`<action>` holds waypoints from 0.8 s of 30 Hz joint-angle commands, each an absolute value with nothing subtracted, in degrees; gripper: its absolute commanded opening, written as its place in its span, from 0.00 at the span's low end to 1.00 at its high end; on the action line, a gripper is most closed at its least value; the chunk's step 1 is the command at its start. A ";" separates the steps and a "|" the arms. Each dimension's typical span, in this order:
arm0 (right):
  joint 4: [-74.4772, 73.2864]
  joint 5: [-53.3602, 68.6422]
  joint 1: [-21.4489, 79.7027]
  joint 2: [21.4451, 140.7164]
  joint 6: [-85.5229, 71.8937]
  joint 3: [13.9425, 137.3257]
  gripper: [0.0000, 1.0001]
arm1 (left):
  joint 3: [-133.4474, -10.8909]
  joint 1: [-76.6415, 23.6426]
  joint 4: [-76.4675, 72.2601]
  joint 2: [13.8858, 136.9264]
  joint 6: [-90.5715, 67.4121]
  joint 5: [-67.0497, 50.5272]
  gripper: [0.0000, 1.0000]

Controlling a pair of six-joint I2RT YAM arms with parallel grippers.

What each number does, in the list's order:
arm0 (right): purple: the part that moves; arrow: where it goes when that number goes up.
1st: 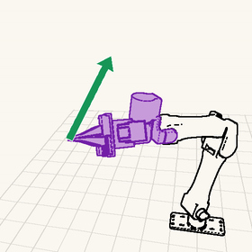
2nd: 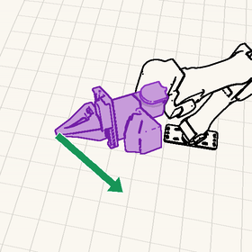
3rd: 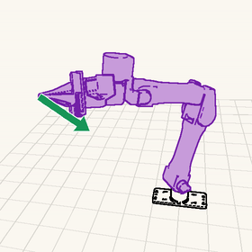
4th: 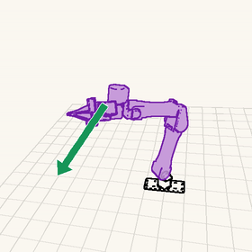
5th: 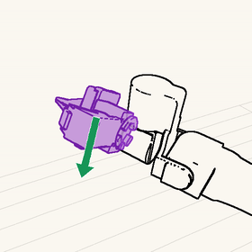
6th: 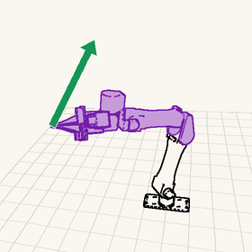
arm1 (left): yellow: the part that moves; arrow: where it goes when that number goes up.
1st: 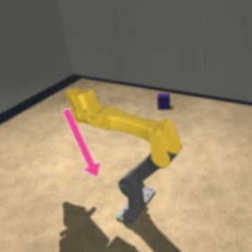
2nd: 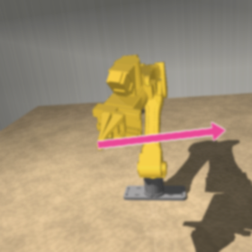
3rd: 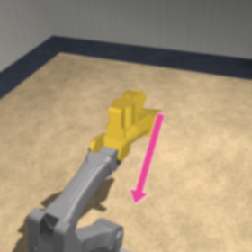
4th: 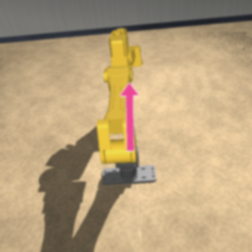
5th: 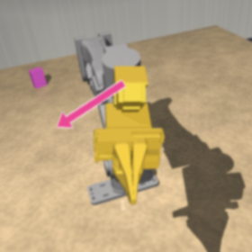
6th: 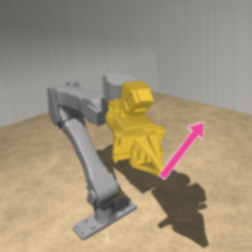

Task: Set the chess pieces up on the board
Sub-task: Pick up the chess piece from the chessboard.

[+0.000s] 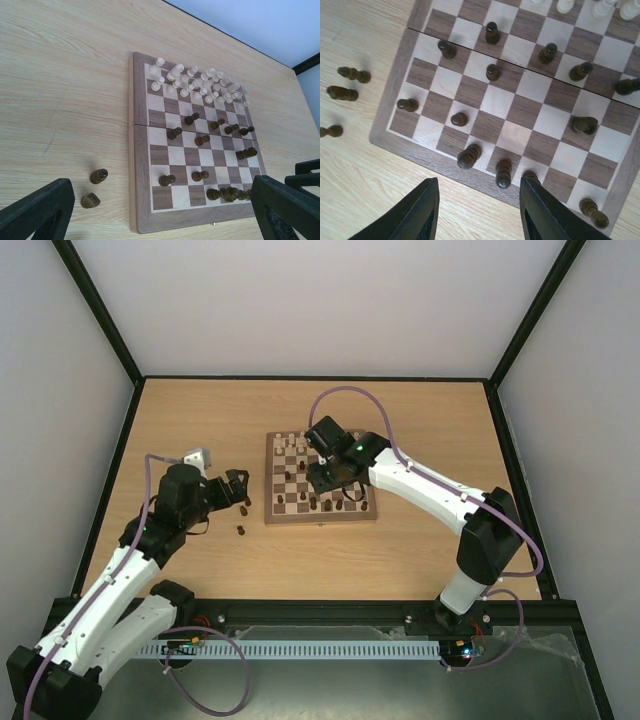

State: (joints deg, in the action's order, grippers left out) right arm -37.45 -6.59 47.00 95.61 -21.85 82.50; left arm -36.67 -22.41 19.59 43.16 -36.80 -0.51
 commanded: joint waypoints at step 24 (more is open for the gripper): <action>-39.36 -9.78 43.76 100.76 -19.98 86.83 0.45 | -36.43 -20.61 22.24 53.60 -42.03 5.09 0.99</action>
